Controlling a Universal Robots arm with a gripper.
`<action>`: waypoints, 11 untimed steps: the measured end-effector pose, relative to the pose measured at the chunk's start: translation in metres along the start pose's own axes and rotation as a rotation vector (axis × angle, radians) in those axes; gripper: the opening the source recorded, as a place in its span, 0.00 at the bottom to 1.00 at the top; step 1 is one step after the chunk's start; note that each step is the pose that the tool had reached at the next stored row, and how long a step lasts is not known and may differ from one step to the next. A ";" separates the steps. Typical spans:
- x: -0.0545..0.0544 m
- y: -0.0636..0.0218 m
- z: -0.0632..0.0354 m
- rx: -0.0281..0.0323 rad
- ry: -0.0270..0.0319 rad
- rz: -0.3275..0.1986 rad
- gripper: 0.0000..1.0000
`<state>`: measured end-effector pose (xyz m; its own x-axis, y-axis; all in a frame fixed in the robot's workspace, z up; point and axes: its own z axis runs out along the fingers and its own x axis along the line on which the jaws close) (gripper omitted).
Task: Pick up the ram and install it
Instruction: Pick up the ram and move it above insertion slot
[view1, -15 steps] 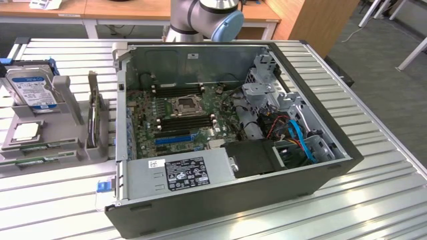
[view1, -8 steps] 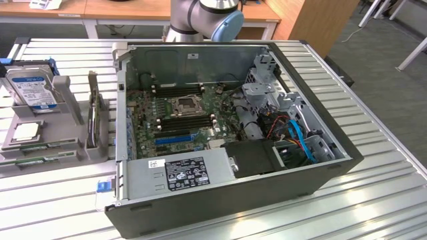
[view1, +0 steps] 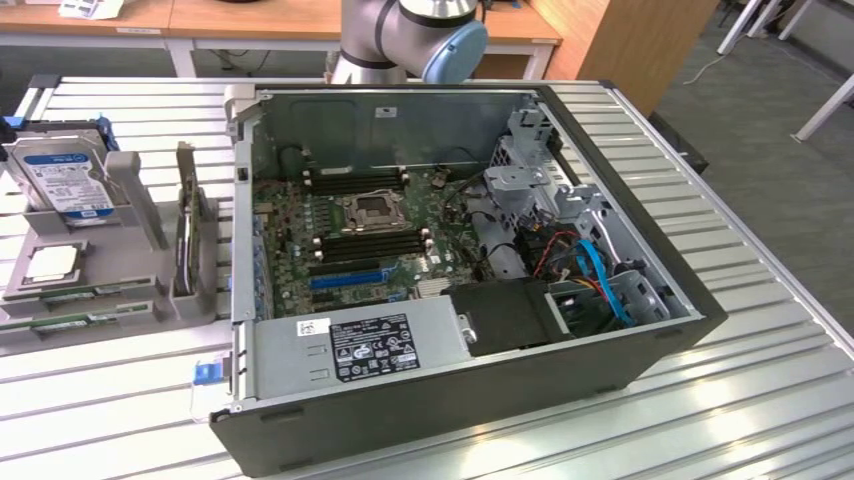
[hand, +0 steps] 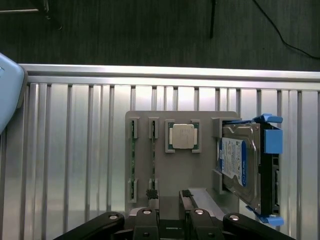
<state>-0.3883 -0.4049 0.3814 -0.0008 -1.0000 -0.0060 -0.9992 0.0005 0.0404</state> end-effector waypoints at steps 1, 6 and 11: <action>0.000 0.0000 0.0000 0.0000 0.0000 0.000 0.29; 0.000 -0.0003 0.0070 0.0001 -0.0002 0.000 0.29; 0.000 -0.0006 0.0161 0.0001 -0.0003 0.000 0.29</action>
<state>-0.3883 -0.4049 0.3652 -0.0008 -1.0000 -0.0063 -0.9992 0.0005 0.0403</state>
